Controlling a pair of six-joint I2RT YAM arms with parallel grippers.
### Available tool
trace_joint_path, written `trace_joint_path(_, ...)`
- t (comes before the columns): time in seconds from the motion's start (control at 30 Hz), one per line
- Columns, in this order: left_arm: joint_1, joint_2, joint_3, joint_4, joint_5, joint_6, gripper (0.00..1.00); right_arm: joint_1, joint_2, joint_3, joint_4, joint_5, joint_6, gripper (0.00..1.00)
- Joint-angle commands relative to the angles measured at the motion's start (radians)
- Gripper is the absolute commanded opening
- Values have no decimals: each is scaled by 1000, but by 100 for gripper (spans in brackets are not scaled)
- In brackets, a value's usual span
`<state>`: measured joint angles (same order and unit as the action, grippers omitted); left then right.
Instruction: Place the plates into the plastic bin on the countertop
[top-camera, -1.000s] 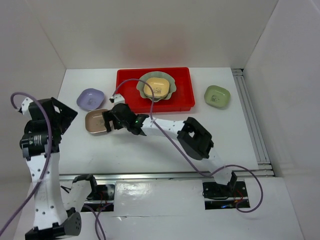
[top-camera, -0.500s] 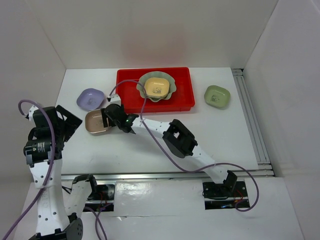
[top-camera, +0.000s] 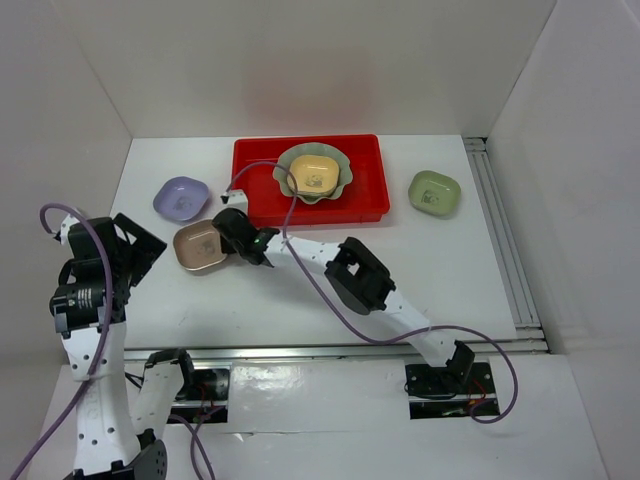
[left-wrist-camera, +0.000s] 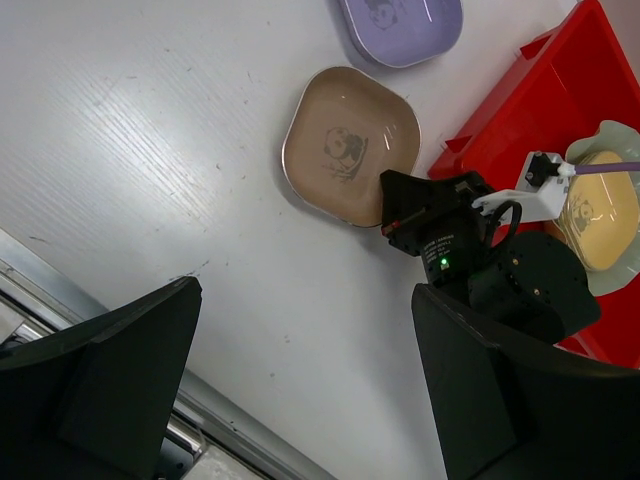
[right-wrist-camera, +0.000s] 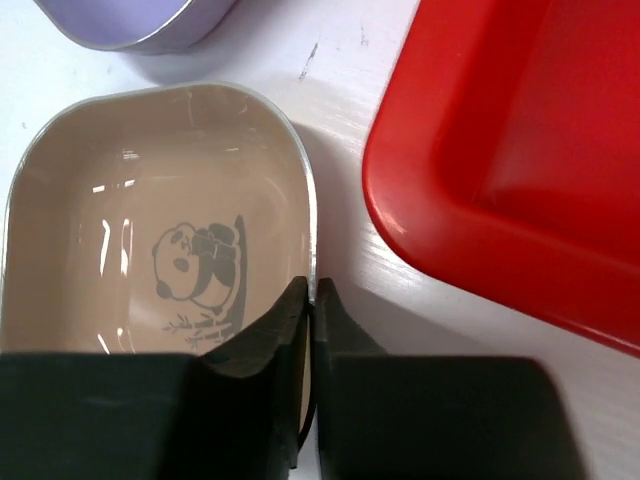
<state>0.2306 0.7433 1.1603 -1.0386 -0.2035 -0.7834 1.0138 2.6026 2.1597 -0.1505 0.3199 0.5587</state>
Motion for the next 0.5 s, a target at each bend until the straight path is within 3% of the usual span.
trace_joint_path(0.0,6,4,2,43,-1,30,100,3,-47,-83,-60,11,-6,3)
trace_joint_path(0.27,6,4,65,12,-20,21,100,55,-300,-345,9,-108,-91,0)
trace_joint_path(0.47,6,-15,108,3,-19,12,100,37,-488,-402,75,-242,-112,0)
